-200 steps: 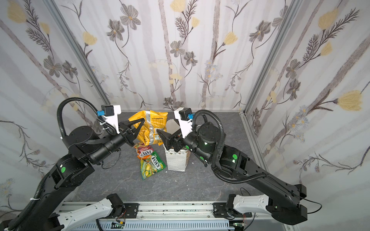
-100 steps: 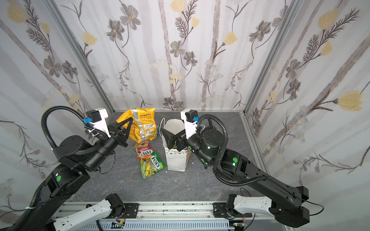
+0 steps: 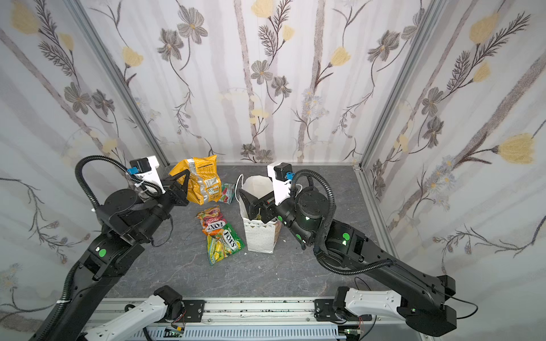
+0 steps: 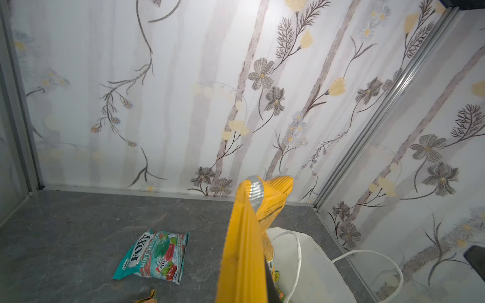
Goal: Take the snacks out of the paper bag
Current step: Place the snack at the top-center of the table.
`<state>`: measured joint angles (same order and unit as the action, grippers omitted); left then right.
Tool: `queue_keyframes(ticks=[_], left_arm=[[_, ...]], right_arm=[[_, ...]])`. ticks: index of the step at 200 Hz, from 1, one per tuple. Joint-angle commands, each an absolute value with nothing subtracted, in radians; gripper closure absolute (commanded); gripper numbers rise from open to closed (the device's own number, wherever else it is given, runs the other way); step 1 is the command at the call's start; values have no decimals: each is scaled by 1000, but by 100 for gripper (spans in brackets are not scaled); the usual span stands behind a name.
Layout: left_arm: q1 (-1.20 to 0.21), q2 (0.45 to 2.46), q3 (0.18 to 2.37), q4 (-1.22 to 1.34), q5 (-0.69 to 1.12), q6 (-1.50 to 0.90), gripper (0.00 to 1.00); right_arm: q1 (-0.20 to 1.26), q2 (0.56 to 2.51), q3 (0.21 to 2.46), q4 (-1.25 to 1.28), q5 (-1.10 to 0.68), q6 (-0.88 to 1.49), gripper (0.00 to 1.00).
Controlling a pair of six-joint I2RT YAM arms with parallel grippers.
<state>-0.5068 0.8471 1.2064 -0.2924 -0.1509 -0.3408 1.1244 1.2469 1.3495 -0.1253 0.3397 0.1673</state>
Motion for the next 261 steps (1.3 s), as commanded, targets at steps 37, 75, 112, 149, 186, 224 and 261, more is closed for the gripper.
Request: queue_keyframes(ticks=[37, 75, 112, 149, 186, 224, 261], left_arm=[[-307, 900, 1115, -175, 150, -577, 100], [-209, 963, 1037, -44, 261, -691, 100], [-182, 1070, 1012, 44, 328, -738, 100], [-183, 1214, 1019, 132, 378, -774, 100], [-187, 1365, 1052, 193, 395, -806, 100], [-217, 1512, 1110, 217, 393, -802, 100], [-251, 1678, 1198, 229, 414, -793, 100]], right_arm=[[1126, 1244, 1344, -95, 349, 195, 0], [1127, 1247, 1342, -95, 349, 202, 0], [1125, 1249, 1342, -94, 346, 207, 0], [1125, 1255, 1344, -95, 344, 216, 0], [1126, 1250, 1347, -102, 341, 218, 0], [1126, 1237, 1340, -107, 347, 222, 0], [1126, 1228, 1336, -111, 347, 225, 0]])
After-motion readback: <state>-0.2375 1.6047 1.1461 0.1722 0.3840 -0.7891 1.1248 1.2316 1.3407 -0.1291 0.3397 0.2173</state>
